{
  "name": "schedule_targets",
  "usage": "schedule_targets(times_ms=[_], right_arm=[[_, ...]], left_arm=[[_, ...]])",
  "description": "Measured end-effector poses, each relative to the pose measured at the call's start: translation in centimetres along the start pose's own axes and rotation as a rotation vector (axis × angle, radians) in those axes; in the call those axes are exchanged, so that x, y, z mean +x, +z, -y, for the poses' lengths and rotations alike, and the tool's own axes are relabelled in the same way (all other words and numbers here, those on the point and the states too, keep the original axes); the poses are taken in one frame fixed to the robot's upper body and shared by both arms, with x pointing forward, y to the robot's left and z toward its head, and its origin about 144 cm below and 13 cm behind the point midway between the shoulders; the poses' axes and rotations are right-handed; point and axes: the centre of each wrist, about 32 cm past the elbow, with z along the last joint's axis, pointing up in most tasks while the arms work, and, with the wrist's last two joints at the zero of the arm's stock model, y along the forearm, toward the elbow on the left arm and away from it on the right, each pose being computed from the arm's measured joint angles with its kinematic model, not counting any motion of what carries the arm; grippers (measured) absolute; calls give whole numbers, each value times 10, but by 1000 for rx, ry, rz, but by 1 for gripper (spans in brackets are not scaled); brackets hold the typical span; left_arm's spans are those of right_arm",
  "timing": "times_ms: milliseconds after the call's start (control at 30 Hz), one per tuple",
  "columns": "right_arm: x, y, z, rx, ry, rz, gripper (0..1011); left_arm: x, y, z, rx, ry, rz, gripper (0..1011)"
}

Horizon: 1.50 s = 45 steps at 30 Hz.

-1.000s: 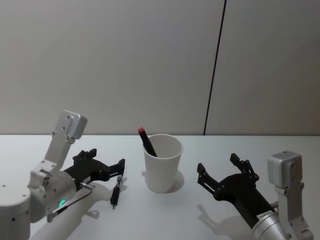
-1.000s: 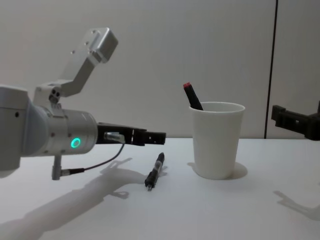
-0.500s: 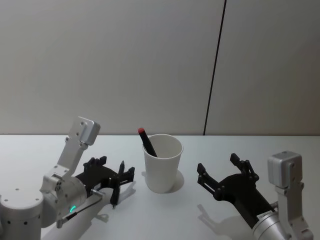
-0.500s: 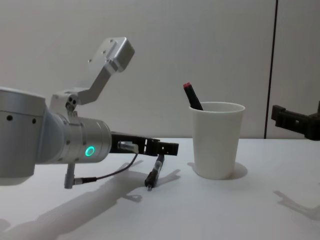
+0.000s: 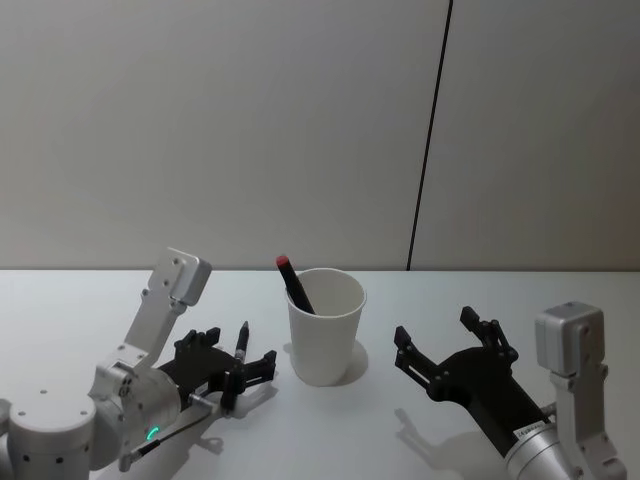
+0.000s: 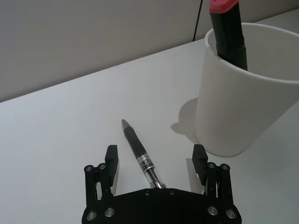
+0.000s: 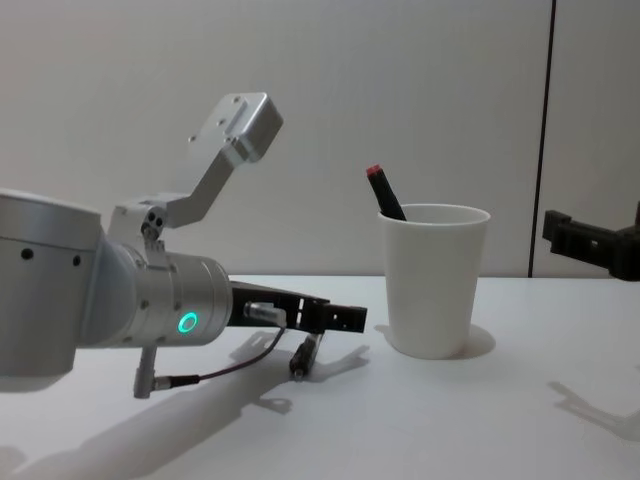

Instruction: Place the pen into the pen holder.

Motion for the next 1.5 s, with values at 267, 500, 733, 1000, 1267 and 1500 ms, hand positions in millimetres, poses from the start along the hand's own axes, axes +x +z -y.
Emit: schedule_targets(times_ms=[267,500,733,1000,1267,1500], right_arm=[[0,0,0,0,0,0,1001],[0,0,0,0,0,0,1001],[0,0,0,0,0,0,1001],[0,0,0,0,0,0,1001],[0,0,0,0,0,0,1001],[0,0,0,0,0,0,1001]], left_arm=[[-3,-3,-1,8,-3,9,1002],[-4,-7,-3,13,-7,12,1002],[-6,-12,-5,11,-9,11,1002],[-7,-15,-6,7,-10,11,1002],[-7,-17,-6,5,-10,11,947],[-8,-17,-6,4,-11,10,786]])
